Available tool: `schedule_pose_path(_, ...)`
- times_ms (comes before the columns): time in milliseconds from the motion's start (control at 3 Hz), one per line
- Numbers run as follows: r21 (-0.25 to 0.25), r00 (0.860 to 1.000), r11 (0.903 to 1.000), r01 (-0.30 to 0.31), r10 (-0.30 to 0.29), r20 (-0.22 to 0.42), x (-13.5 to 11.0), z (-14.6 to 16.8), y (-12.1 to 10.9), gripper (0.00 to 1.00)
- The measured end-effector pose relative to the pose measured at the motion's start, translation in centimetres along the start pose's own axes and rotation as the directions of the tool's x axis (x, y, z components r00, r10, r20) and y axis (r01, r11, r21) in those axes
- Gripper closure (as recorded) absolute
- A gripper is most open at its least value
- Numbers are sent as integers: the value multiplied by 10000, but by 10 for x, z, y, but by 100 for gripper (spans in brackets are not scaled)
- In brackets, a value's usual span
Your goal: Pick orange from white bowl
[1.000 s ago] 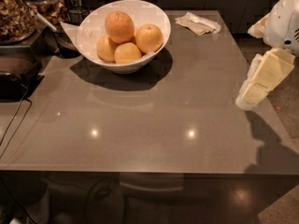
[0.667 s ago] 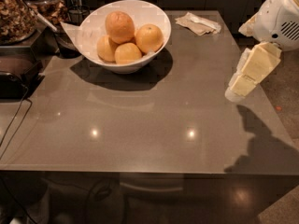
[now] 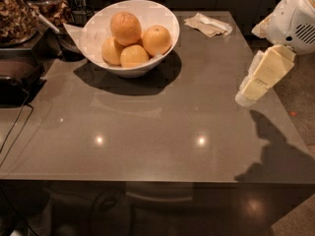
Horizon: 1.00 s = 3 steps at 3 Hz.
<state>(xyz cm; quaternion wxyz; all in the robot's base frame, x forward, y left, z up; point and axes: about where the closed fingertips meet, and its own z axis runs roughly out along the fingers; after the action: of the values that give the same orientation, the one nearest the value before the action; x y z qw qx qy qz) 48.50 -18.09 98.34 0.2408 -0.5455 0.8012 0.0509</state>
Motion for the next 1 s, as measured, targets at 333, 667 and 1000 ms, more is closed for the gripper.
schedule_pose_path(333,-200,9897,9964,-821,839,1161,-18,14,-17,0)
schedule_pose_path(667,-703,9730,9882,-1358,1464,1786,-37,28,-35,0)
schedule_pose_path(1000,-1135,9736,9894,-911,1125,1985,-56,37,-41,0)
